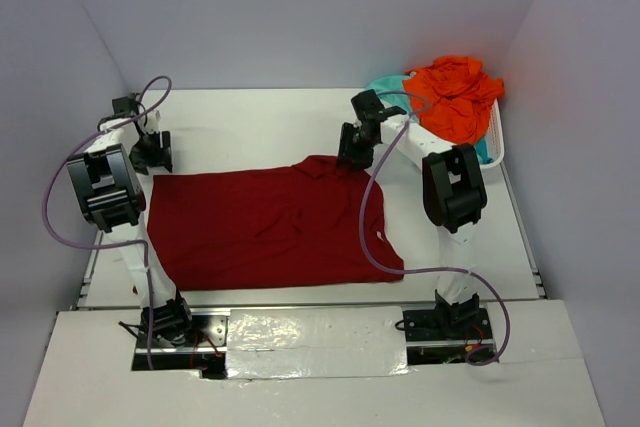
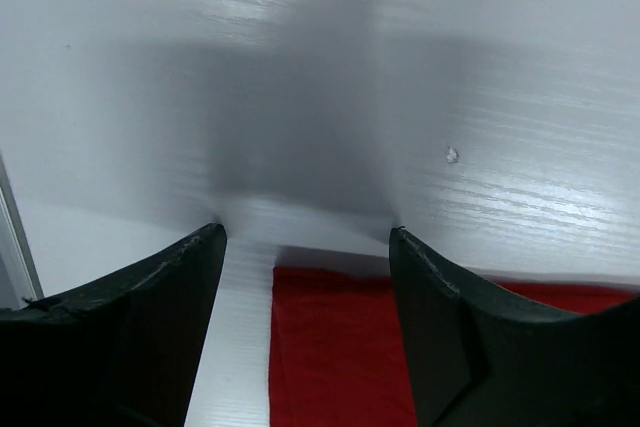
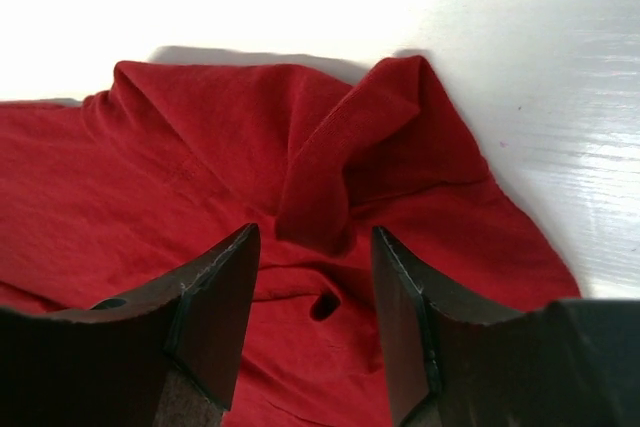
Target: Fold and stack the t-shirts
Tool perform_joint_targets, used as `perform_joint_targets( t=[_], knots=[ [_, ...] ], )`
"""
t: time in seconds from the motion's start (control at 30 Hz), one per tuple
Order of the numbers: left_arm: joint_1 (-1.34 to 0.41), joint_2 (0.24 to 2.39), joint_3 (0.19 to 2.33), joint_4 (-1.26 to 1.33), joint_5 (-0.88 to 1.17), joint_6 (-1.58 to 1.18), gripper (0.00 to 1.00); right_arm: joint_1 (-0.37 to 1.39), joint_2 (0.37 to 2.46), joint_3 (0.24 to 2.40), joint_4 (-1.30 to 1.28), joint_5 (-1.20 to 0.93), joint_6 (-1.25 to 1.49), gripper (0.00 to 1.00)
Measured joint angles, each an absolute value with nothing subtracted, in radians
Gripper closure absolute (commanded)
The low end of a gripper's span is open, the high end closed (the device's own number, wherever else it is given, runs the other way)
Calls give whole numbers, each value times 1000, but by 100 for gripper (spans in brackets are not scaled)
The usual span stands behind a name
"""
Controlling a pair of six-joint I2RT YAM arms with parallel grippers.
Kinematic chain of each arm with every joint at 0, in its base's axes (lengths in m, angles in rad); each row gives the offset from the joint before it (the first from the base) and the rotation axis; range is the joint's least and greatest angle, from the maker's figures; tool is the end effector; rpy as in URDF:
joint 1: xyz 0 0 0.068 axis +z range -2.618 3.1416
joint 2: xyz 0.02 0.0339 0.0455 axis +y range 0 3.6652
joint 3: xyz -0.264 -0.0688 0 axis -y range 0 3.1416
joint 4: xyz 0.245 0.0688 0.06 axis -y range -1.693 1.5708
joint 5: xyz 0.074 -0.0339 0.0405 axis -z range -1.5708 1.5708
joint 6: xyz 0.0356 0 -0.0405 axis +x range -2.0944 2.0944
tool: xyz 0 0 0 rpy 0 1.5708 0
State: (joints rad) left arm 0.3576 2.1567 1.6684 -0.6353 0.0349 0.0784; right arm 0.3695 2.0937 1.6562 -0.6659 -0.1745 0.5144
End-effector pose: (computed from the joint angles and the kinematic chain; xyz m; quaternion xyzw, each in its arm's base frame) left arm 0.4293 0.1591 0.1727 -0.1318 0.9660 0.0313 0.2201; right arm 0.4158 0.1677 0.1954 0.0500 0.9680 0.1753 0.1723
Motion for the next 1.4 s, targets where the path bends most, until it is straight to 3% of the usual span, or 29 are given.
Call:
perform_joint_targets(
  t=[0.07, 0.13, 0.17, 0.2, 0.27, 0.33, 0.73, 0.77, 0.8, 0.93, 0.97, 1.0, 1.23, 1.33, 1.4],
  knots=[
    [361, 2157, 1662, -622, 28, 78, 25, 370, 2094, 1656, -665, -178, 519, 49],
    [363, 2155, 1653, -607, 28, 79, 35, 371, 2095, 1656, -665, -181, 521, 58],
    [363, 2152, 1647, -596, 31, 81, 44, 371, 2097, 1656, -665, -181, 523, 68],
    [364, 2150, 1642, -588, 33, 82, 69, 371, 2098, 1656, -665, -180, 522, 74],
    [364, 2144, 1631, -572, 44, 94, 95, 371, 2101, 1656, -666, -178, 523, 91],
    [365, 2133, 1616, -559, 62, 106, 100, 371, 2101, 1656, -666, -175, 523, 100],
    [421, 2007, 1572, -687, 216, 282, 100, 371, 1990, 1619, -664, -200, 489, 100],
    [433, 1981, 1572, -694, 219, 295, 88, 371, 1953, 1597, -655, -207, 489, 100],
    [445, 1963, 1573, -698, 223, 308, 58, 371, 1915, 1580, -650, -219, 490, 100],
    [484, 1953, 1589, -710, 244, 311, 41, 377, 1846, 1561, -620, -249, 497, 100],
    [491, 1961, 1589, -710, 250, 305, 27, 382, 1845, 1560, -611, -251, 498, 100],
    [496, 1972, 1588, -708, 257, 300, 2, 387, 1846, 1552, -598, -253, 499, 100],
    [489, 2044, 1535, -661, 298, 223, 1, 407, 1850, 1495, -592, -253, 501, 100],
    [479, 2057, 1527, -637, 294, 199, 10, 408, 1850, 1492, -588, -251, 501, 100],
    [472, 2059, 1525, -619, 285, 182, 24, 408, 1850, 1487, -587, -250, 501, 100]
  ],
)
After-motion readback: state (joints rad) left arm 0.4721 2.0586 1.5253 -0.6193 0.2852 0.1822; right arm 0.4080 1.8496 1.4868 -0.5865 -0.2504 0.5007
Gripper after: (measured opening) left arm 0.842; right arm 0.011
